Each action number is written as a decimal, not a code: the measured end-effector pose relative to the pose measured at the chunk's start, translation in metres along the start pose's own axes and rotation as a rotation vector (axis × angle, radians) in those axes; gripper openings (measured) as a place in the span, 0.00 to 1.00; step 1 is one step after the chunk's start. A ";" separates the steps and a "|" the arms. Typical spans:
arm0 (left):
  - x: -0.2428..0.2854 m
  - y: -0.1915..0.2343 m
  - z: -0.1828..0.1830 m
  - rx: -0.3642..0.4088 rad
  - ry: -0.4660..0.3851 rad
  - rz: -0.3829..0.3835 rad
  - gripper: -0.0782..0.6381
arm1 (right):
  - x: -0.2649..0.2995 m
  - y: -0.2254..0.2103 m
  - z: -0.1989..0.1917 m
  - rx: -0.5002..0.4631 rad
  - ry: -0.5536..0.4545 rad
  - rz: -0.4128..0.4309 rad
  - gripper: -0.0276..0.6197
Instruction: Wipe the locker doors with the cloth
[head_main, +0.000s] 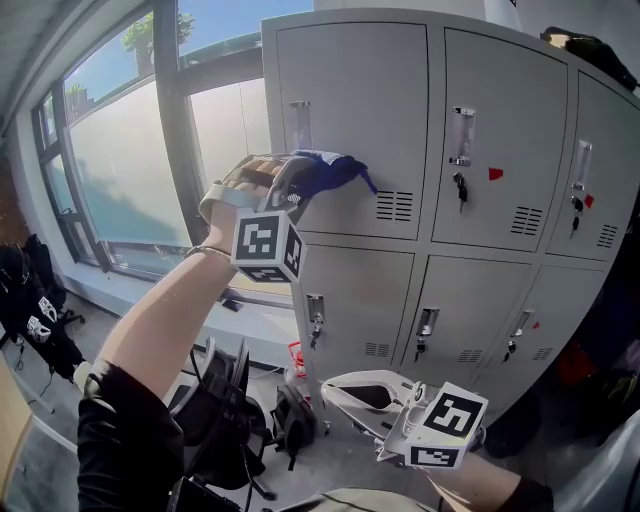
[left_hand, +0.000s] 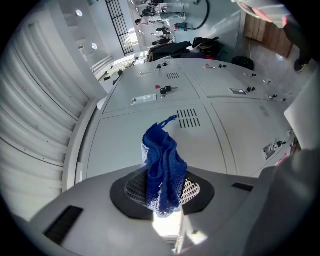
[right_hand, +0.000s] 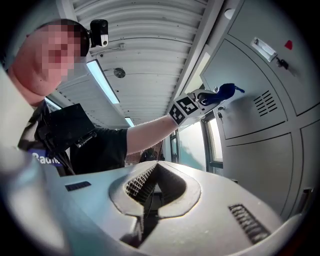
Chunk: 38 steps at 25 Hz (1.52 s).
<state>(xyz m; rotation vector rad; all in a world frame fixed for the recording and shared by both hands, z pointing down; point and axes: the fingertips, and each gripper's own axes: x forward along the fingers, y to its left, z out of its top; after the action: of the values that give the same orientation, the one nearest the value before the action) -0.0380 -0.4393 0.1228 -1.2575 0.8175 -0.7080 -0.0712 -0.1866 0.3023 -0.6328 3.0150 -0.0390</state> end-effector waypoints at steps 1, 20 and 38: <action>-0.004 -0.008 0.004 0.000 -0.004 -0.002 0.24 | 0.001 0.000 -0.001 0.001 0.003 0.004 0.05; 0.026 -0.066 -0.027 -0.066 0.126 0.002 0.24 | 0.003 -0.011 -0.013 -0.001 0.036 -0.009 0.05; 0.023 -0.142 -0.015 -0.055 0.100 -0.104 0.24 | 0.006 -0.013 -0.022 0.020 0.038 -0.004 0.05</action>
<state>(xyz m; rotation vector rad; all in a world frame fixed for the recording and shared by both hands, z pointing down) -0.0407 -0.4915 0.2574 -1.3294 0.8629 -0.8430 -0.0724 -0.2006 0.3244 -0.6442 3.0454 -0.0828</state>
